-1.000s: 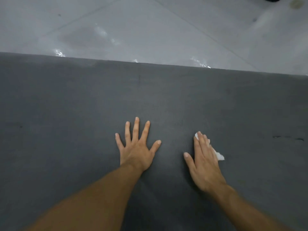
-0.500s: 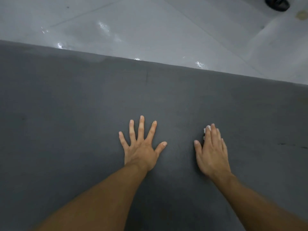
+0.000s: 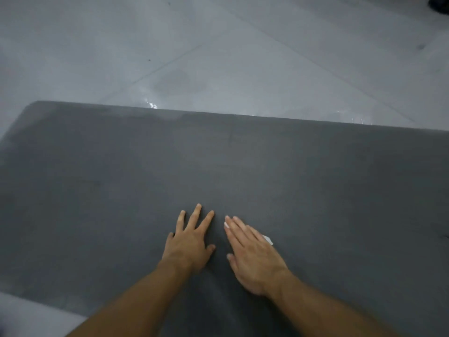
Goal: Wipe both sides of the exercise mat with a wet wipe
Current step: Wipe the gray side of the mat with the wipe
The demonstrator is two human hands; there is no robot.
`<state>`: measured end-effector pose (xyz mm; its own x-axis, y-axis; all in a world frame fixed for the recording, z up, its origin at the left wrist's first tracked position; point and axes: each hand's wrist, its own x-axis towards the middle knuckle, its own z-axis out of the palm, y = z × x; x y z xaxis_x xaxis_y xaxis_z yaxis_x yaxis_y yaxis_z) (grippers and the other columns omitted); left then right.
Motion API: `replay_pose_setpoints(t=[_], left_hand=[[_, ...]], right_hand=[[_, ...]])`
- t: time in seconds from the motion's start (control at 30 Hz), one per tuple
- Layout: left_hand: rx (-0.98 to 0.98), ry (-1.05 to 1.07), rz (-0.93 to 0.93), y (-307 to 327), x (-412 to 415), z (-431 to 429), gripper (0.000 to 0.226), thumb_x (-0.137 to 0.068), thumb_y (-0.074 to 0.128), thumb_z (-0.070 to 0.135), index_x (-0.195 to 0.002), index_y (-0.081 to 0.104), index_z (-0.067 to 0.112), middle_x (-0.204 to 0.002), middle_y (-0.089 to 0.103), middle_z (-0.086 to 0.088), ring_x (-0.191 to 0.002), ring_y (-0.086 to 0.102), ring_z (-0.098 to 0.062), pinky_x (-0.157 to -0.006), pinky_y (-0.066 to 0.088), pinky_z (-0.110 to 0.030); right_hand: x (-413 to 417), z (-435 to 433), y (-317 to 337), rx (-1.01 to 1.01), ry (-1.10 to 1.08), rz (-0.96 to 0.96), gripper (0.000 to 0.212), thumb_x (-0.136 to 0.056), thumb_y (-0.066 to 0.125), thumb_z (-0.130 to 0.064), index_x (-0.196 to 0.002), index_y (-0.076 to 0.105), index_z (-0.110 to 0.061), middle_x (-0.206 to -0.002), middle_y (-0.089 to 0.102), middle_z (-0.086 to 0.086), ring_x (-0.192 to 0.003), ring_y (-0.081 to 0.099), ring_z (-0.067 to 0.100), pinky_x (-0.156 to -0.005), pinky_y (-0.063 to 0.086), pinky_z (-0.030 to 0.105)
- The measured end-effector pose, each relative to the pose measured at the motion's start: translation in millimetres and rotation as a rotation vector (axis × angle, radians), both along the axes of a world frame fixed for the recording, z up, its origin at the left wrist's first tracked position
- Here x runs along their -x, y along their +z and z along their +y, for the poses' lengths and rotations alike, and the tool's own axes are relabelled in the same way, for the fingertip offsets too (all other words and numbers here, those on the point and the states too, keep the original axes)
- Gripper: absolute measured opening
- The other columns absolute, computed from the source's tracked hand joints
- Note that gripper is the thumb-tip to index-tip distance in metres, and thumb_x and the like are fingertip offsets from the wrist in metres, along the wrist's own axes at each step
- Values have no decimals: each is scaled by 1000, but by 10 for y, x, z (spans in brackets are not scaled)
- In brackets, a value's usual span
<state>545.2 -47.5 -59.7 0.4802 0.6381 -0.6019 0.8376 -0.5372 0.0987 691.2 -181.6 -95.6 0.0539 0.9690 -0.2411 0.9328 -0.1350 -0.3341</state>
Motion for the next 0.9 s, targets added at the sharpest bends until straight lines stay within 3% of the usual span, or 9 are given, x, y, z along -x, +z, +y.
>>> replay_pose_setpoints(t=[0.1, 0.3, 0.47, 0.67, 0.7, 0.77, 0.8, 0.83, 0.9], left_hand=[[11, -15, 36, 51, 15, -13, 88, -100, 52, 54, -159, -12, 49, -166, -31, 15, -158, -17, -29, -125, 24, -53], [-99, -45, -29, -51, 55, -82, 78, -101, 37, 66, -160, -11, 48, -169, -26, 12, -158, -17, -29, -128, 4, -52], [-188, -118, -81, -101, 166, -5, 72, -103, 30, 66, -161, -7, 46, -172, -15, 9, -158, -5, -31, -128, 7, -50], [-268, -180, -234, -222, 437, 353, 66, -100, 24, 64, -161, 22, 41, -168, 19, 16, -149, 27, -21, -120, 27, -39], [-273, -165, -236, -266, 487, 415, 67, -97, 21, 64, -160, 26, 41, -167, 24, 14, -148, 30, -23, -120, 28, -41], [-289, -107, -258, -346, 580, 533, 69, -96, 20, 65, -159, 32, 40, -168, 27, 10, -152, 30, -25, -121, 28, -45], [-290, -65, -273, -382, 622, 592, 70, -96, 17, 66, -160, 31, 40, -169, 23, 9, -155, 24, -24, -123, 24, -47], [-288, -30, -280, -407, 666, 657, 71, -95, 13, 67, -161, 26, 42, -171, 16, 10, -158, 16, -22, -125, 18, -47], [-300, -32, -288, -454, 747, 783, 72, -94, 5, 69, -162, 16, 46, -172, 4, 13, -159, 2, -15, -127, 8, -45]], right_hand=[[-306, 41, -25, -14, -95, -83, 71, -95, 38, -46, -154, 48, -8, -165, 37, 4, -151, 39, 21, -121, 25, 37], [-1104, 322, -132, -17, -421, -203, 80, -101, 11, -55, -163, 27, -7, -172, 19, 9, -160, 15, 25, -128, 18, 43], [-942, 573, -128, -9, -586, -56, 80, -106, 27, -56, -165, 9, -5, -175, 2, 9, -161, -3, 23, -131, 4, 40], [-145, 565, 68, -4, -219, 96, 75, -109, 31, -51, -166, -2, -14, -172, -11, -5, -159, -11, 11, -116, -18, 20], [12, 501, 74, -31, -138, 94, 75, -108, 32, -52, -166, 2, -15, -172, -9, -7, -160, -7, 10, -119, -16, 20], [284, 347, 34, -85, -18, 29, 76, -102, 40, -55, -164, 27, -12, -172, 12, -3, -158, 16, 12, -128, 14, 28], [379, 296, 5, -78, 37, 16, 76, -99, 43, -57, -160, 38, -12, -170, 24, 0, -156, 26, 15, -125, 28, 32], [443, 273, -34, -82, 82, -6, 76, -97, 45, -58, -158, 42, -12, -169, 30, 2, -155, 30, 17, -123, 33, 35], [476, 280, -80, -69, 144, -41, 77, -98, 44, -59, -159, 40, -12, -170, 30, 1, -156, 27, 17, -126, 28, 36]])
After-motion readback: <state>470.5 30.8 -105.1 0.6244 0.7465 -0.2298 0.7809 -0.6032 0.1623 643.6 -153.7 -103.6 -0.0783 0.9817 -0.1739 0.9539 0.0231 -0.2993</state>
